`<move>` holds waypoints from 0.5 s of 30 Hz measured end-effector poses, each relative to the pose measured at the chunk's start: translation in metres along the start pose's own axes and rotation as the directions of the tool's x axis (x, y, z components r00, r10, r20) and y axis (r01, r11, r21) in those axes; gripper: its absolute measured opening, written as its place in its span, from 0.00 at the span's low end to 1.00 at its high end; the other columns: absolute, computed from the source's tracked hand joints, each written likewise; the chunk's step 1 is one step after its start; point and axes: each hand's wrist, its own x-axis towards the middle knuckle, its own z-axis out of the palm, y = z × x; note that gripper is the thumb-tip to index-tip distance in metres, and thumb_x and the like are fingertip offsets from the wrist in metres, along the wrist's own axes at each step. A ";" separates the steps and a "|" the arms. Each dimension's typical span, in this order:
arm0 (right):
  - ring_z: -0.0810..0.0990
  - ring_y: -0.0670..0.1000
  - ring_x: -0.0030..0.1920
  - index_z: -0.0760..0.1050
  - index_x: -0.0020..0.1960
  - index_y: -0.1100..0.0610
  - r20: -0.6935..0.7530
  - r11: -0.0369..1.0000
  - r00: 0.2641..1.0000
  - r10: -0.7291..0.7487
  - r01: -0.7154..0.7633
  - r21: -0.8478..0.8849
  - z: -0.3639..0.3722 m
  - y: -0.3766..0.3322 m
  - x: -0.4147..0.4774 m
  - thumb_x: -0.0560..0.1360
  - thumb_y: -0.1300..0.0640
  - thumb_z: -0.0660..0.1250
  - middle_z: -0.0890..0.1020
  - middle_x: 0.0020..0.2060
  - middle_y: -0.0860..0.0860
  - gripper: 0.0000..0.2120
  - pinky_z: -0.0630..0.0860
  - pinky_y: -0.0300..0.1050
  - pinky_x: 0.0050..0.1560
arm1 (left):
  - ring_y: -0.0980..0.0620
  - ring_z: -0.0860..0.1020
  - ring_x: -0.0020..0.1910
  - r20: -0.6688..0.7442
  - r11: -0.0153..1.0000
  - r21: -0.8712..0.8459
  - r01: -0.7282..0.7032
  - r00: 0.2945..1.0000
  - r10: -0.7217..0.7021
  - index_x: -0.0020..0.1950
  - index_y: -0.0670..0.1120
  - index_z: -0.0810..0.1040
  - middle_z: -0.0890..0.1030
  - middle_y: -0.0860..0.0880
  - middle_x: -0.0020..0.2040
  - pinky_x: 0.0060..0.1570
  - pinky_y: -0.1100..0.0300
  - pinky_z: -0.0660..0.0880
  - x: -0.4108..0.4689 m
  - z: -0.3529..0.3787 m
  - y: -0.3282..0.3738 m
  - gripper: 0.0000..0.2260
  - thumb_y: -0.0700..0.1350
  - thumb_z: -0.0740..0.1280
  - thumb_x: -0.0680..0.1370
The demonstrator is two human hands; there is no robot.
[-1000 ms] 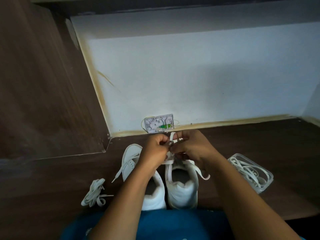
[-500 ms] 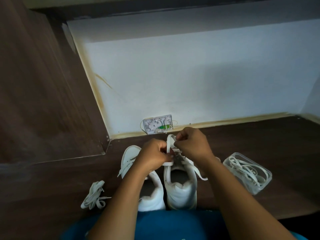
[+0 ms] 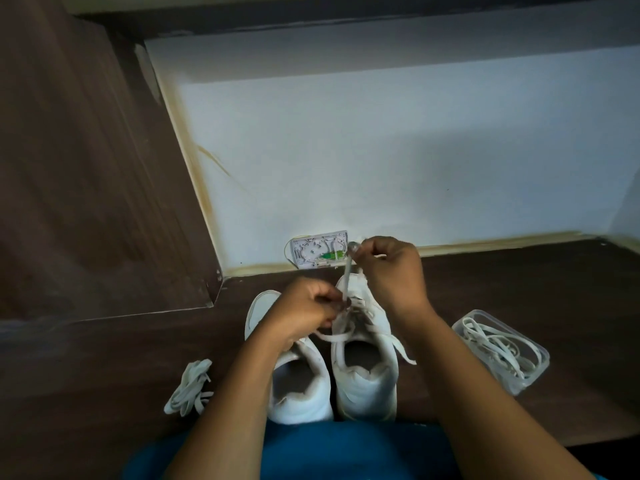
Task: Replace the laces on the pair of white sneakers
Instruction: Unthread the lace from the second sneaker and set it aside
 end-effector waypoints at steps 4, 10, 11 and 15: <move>0.75 0.47 0.30 0.79 0.33 0.57 0.309 0.987 0.938 0.159 -0.146 -0.065 -0.007 0.003 -0.006 0.69 0.63 0.72 0.79 0.29 0.51 0.07 0.71 0.43 0.36 | 0.58 0.71 0.23 -0.339 0.950 -0.254 -0.180 0.937 0.087 0.34 0.44 0.76 0.76 0.52 0.25 0.27 0.64 0.72 0.006 0.004 0.022 0.15 0.28 0.63 0.75; 0.73 0.41 0.24 0.81 0.35 0.56 0.332 0.957 0.943 -0.022 0.116 -0.267 -0.004 0.001 -0.009 0.73 0.64 0.68 0.78 0.26 0.50 0.09 0.71 0.37 0.32 | 0.55 0.74 0.27 -0.321 0.876 -0.424 -0.230 0.943 0.092 0.37 0.43 0.77 0.76 0.46 0.30 0.29 0.65 0.72 0.001 0.002 0.030 0.13 0.31 0.61 0.77; 0.73 0.42 0.24 0.81 0.36 0.59 0.235 0.994 0.972 -0.028 0.051 -0.092 -0.002 -0.003 -0.007 0.73 0.66 0.68 0.79 0.26 0.51 0.09 0.72 0.39 0.30 | 0.54 0.73 0.28 -0.261 0.900 -0.416 -0.131 0.965 0.020 0.38 0.44 0.77 0.76 0.46 0.31 0.28 0.64 0.71 0.001 0.001 0.024 0.14 0.28 0.60 0.76; 0.75 0.45 0.25 0.78 0.39 0.62 0.104 0.903 0.989 0.101 -0.135 0.408 0.003 -0.012 -0.004 0.76 0.66 0.65 0.79 0.29 0.52 0.08 0.75 0.37 0.30 | 0.55 0.73 0.30 0.085 0.988 -0.141 0.063 0.995 -0.051 0.39 0.44 0.78 0.77 0.48 0.32 0.29 0.67 0.72 -0.005 0.004 0.009 0.13 0.28 0.62 0.74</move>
